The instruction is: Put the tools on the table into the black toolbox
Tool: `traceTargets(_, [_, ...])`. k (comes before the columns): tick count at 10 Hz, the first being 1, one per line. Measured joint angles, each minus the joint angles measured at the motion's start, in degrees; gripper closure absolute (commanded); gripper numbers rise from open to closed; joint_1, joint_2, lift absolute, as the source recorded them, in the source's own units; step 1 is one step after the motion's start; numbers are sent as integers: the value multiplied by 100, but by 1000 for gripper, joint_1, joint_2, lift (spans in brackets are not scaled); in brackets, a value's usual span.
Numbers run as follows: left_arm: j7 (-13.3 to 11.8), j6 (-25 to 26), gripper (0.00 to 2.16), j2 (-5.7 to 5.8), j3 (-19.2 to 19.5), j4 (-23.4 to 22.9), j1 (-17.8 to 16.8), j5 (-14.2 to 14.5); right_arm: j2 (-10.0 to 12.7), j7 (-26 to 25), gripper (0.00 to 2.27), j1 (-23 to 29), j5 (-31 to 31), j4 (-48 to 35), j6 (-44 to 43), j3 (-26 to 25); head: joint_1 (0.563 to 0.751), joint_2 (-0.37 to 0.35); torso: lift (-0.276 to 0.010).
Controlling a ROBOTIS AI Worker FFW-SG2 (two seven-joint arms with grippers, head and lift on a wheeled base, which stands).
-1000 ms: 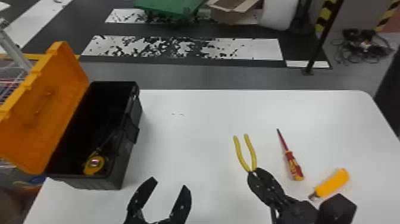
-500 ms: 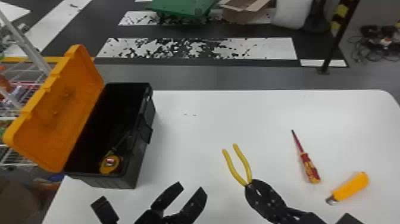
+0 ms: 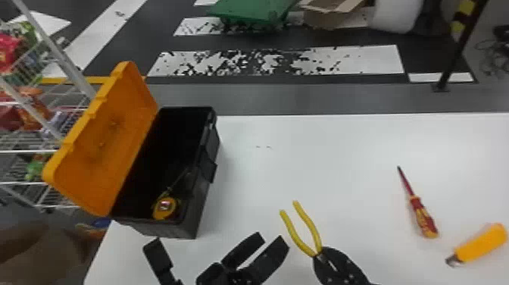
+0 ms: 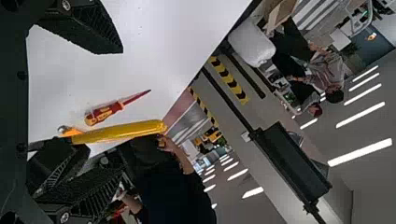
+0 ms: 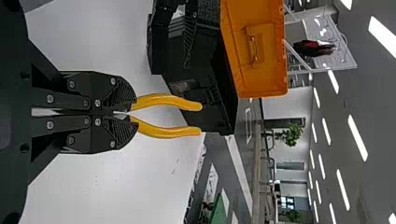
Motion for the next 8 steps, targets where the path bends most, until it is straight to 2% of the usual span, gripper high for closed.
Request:
traceTargets(3, [1, 82, 87, -20, -12, -195, -2, 83, -13, 5, 2256, -85, 89, -51, 301, 119, 695, 209, -75])
traceTargets(5, [89, 81, 87, -22, -32, -244, -67, 64, 1, -4, 2256, -86, 94, -132, 495, 232, 695, 222, -75])
traceTargets(8, [134, 67, 90, -64, -180, -24, -237, -33, 56, -21, 2256, -159, 234, -260, 713, 520, 695, 255, -75])
